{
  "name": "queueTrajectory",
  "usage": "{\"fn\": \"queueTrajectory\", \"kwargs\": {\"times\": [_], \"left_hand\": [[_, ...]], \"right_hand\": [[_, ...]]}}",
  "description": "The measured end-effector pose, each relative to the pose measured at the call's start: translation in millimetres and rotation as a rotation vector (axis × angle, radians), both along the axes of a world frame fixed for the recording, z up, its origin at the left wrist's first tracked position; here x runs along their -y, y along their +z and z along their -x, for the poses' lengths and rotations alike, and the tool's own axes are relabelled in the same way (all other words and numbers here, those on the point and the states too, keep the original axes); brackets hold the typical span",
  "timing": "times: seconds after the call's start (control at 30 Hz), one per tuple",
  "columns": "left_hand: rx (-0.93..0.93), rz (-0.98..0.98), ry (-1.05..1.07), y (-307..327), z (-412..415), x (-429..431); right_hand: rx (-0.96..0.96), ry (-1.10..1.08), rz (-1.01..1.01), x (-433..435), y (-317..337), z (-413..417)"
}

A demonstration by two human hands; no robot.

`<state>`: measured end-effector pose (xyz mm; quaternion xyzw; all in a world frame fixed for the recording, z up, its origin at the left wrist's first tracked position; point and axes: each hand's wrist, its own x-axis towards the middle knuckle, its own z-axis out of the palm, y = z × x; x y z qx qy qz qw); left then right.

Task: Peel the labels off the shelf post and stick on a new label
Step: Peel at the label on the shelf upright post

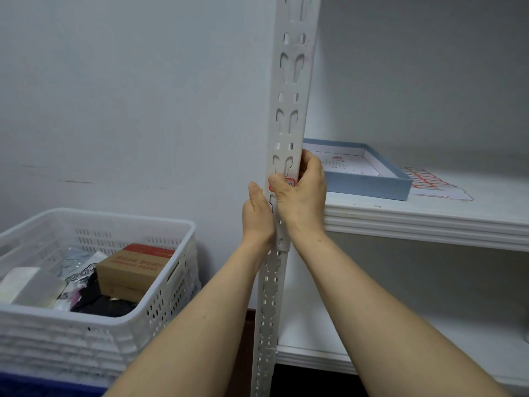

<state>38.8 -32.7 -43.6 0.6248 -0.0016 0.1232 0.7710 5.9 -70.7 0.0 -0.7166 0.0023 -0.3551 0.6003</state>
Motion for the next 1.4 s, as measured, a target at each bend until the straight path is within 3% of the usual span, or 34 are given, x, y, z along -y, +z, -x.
{"fn": "queueTrajectory", "kwargs": {"times": [0.57,1.1,1.23,1.4], "left_hand": [[0.079,-0.060,0.035,3,1,-1],[0.070,-0.072,0.037,1,3,-3],[0.077,-0.173,0.069,4,6,-2],[0.044,-0.092,0.027,5,7,-2]], "right_hand": [[0.001,-0.035,0.015,-1,-1,-2],[0.006,-0.038,-0.111,-7,1,-8],[0.010,-0.034,-0.101,-6,1,-7],[0.021,-0.015,-0.078,-2,1,-6]]}}
